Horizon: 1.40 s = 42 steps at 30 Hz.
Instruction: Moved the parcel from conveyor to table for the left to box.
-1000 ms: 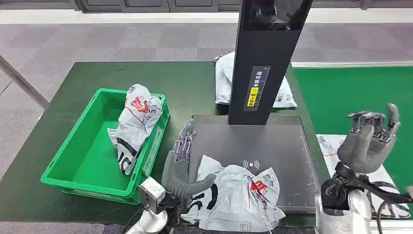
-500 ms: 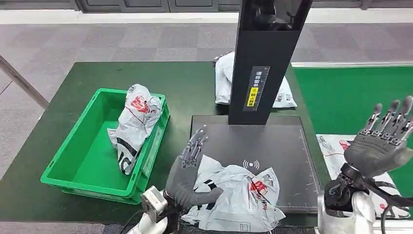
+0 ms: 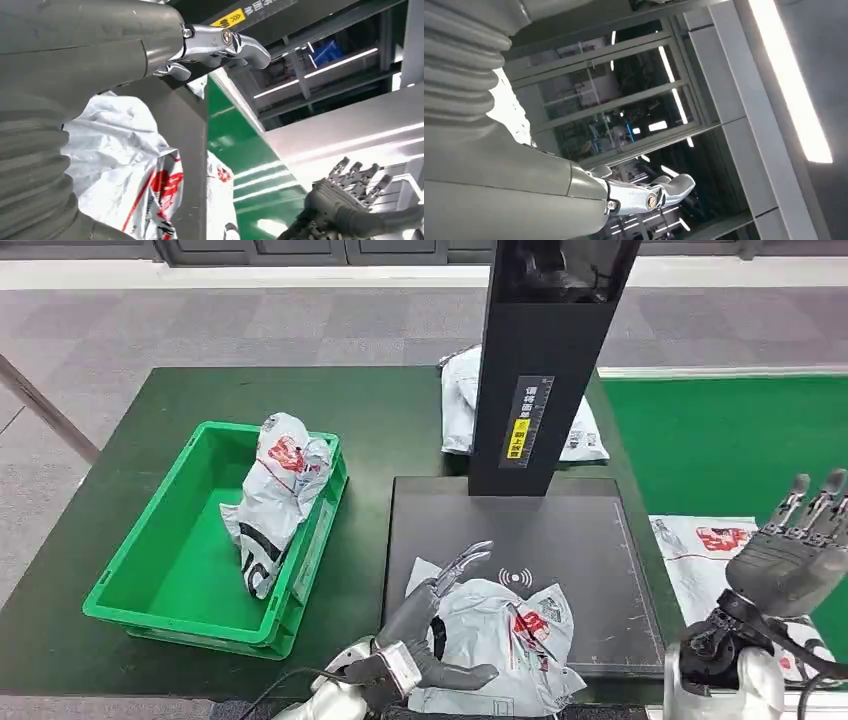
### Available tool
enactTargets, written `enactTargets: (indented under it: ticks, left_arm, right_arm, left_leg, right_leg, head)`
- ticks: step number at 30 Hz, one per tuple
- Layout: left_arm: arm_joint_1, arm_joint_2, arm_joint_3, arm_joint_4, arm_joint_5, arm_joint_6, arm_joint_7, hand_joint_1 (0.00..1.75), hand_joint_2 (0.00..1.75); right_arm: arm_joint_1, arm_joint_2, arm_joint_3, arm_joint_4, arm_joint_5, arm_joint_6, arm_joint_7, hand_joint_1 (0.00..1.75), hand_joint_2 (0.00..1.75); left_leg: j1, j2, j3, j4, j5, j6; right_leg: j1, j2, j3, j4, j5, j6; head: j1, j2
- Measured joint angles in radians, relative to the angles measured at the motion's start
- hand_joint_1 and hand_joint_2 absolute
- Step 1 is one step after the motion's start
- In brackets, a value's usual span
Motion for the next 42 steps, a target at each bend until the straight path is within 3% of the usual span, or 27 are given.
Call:
enactTargets:
  ticks: [17,24,37,38,39,42]
  left_arm:
    - [-0.092,-0.082,-0.003,0.379,-0.326,0.171,0.036,0.00,1.75]
    - [-0.142,-0.110,-0.025,0.526,-0.572,0.493,0.122,0.00,1.75]
    - [-0.196,-0.155,-0.030,0.659,-0.675,0.504,0.166,0.00,1.75]
    - [-0.200,-0.158,-0.030,0.663,-0.670,0.487,0.163,0.38,1.75]
    - [-0.205,-0.160,-0.030,0.667,-0.661,0.467,0.159,1.75,1.75]
    - [-0.213,-0.163,-0.030,0.676,-0.643,0.402,0.151,1.75,1.75]
  right_arm:
    - [-0.024,0.000,-0.006,0.085,-0.005,0.011,0.001,0.00,1.75]
    - [-0.027,0.000,-0.018,0.116,-0.011,0.012,0.006,0.00,1.75]
    - [-0.043,-0.001,-0.018,0.169,-0.018,0.008,0.004,0.00,1.75]
    - [-0.043,-0.001,-0.018,0.171,-0.019,0.008,0.004,0.00,1.75]
    - [-0.043,-0.002,-0.018,0.172,-0.021,0.008,0.004,0.00,1.75]
    - [-0.042,-0.002,-0.018,0.172,-0.024,0.005,0.007,0.00,1.75]
  left_leg:
    - [0.000,0.000,0.000,0.000,0.000,0.000]
    - [0.000,0.000,0.000,0.000,0.000,0.001]
    - [0.000,0.000,-0.002,0.000,-0.001,0.005]
    - [0.000,0.000,-0.002,0.001,-0.001,0.005]
    - [0.000,-0.001,-0.002,0.001,-0.001,0.006]
    - [0.000,-0.001,-0.002,0.001,0.000,0.007]
  right_leg:
    - [0.000,0.000,0.000,0.000,0.001,0.001]
    - [0.000,0.000,0.001,0.000,0.001,0.001]
    - [-0.001,-0.001,0.010,-0.001,0.000,0.004]
    - [-0.002,-0.001,0.010,-0.001,0.000,0.004]
    - [-0.002,-0.002,0.010,-0.001,0.000,0.004]
    - [-0.002,-0.003,0.011,-0.001,0.000,0.005]
  head:
    - [0.000,0.000]
    - [0.000,0.000]
    - [0.000,0.000]
    - [0.000,0.000]
    - [0.000,0.000]
    - [0.000,0.000]
